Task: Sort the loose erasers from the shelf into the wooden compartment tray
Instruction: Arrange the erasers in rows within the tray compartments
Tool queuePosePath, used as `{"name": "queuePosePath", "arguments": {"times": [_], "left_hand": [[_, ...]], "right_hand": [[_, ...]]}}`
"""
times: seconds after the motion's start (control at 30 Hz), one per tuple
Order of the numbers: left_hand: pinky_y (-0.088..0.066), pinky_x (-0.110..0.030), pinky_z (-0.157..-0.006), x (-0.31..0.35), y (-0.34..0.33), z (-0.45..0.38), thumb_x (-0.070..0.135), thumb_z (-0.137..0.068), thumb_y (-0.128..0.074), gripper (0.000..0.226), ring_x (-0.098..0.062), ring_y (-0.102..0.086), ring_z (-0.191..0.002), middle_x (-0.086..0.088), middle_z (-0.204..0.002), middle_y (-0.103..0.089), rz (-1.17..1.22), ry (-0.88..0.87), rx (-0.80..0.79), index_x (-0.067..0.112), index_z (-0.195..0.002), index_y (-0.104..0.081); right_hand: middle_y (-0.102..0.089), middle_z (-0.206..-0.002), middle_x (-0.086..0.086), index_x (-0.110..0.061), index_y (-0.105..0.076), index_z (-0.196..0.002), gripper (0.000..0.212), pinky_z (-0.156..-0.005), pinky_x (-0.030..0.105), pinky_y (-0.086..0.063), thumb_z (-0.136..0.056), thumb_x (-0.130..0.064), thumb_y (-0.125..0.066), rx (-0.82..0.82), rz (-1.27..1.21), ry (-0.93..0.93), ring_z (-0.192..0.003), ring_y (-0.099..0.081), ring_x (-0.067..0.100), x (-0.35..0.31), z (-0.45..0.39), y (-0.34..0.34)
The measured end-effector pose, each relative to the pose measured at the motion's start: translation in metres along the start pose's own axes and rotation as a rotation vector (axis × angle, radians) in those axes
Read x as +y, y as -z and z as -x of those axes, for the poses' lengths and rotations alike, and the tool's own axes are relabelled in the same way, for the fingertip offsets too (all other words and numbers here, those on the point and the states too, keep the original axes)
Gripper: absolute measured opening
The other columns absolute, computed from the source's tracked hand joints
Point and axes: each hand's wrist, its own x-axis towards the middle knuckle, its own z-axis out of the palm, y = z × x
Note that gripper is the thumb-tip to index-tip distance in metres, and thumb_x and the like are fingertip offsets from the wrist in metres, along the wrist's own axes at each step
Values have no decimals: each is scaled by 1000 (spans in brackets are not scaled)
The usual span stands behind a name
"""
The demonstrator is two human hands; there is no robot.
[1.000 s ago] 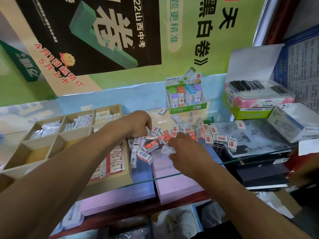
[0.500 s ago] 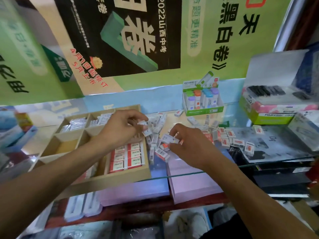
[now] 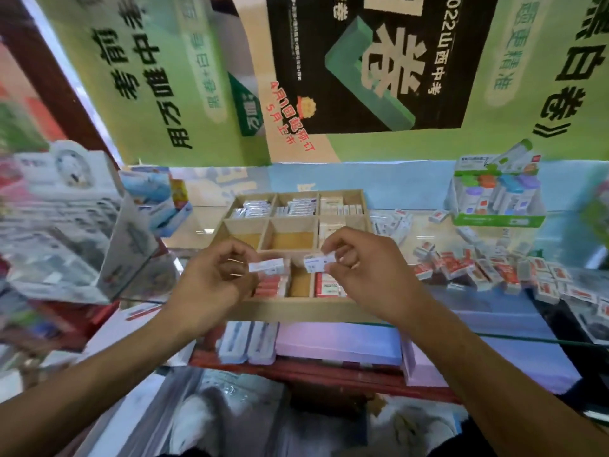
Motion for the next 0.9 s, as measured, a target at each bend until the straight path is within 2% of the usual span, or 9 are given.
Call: {"name": "queuePosePath", "arguments": {"times": [0.1, 0.17, 0.2, 0.3, 0.37, 0.5, 0.67, 0.77, 0.9], "left_hand": [[-48, -22, -67, -15, 21, -1, 0, -75, -77, 25, -17, -65, -72, 6, -69, -65, -14, 61, 101, 20, -75, -63], [-49, -26, -71, -25, 34, -4, 4, -74, -80, 23, -11, -65, -73, 12, -67, -66, -100, 75, 134, 21, -74, -64], [-48, -23, -72, -29, 39, -5, 7, -73, -81, 22, -6, -65, -73, 13, -69, -67, -164, 76, 134, 23, -73, -66], [-44, -7, -66, -35, 51, -11, 10, -72, -82, 22, 5, -63, -72, 15, -74, -67, -327, 85, 74, 26, -74, -68], [-44, -3, -65, -37, 54, -17, 8, -72, -81, 22, 9, -62, -71, 16, -77, -68, -405, 97, -12, 26, -74, -68], [-43, -2, -64, -36, 49, -28, 11, -73, -80, 17, 3, -59, -74, 15, -80, -62, -600, 50, -143, 22, -83, -71], [-45, -18, -69, -42, 34, -44, 17, -75, -78, 25, -12, -61, -82, 10, -78, -59, -765, 72, -214, 30, -76, -57], [-43, -15, -62, -48, 32, -46, 20, -76, -78, 22, -12, -60, -82, 11, -77, -58, -754, 105, -170, 25, -81, -57], [-52, -26, -72, -50, 29, -45, 23, -76, -78, 24, -11, -60, -80, 8, -80, -62, -717, 112, -132, 23, -88, -57]], "right_hand": [[-55, -75, -15, -22, -66, -96, 17, -74, 16, -47, -84, -10, -68, -13, -7, 29, -80, -60, 7, -9, -8, -20], [-54, -75, -15, -20, -66, -96, 16, -64, 2, -38, -84, -9, -67, -38, -14, 36, -76, -57, 2, -15, -13, -30], [-54, -75, -14, -20, -65, -96, 16, -63, 1, -37, -85, -9, -67, -54, -18, 38, -76, -57, 1, -17, -16, -33], [-49, -65, -16, -20, -65, -95, 14, -70, 11, -44, -84, -10, -67, -73, -34, 43, -81, -60, 7, -22, -27, -46], [-49, -63, -18, -20, -65, -93, 14, -70, 16, -45, -83, -11, -68, -69, -38, 46, -79, -60, 5, -25, -36, -53], [-58, -82, -13, -26, -63, -90, 18, -60, -2, -36, -84, -10, -68, -96, -66, 24, -72, -56, -3, -31, -49, -64], [-58, -79, -13, -29, -63, -91, 19, -60, -1, -37, -85, -11, -67, -120, -65, 17, -73, -57, -3, -26, -54, -69], [-54, -69, -16, -26, -65, -93, 18, -62, 0, -38, -84, -11, -67, -112, -38, 24, -76, -57, -3, -18, -53, -67], [-55, -69, -17, -26, -67, -95, 19, -66, 0, -40, -84, -11, -68, -123, -53, 25, -82, -59, -3, -13, -53, -67]]}}
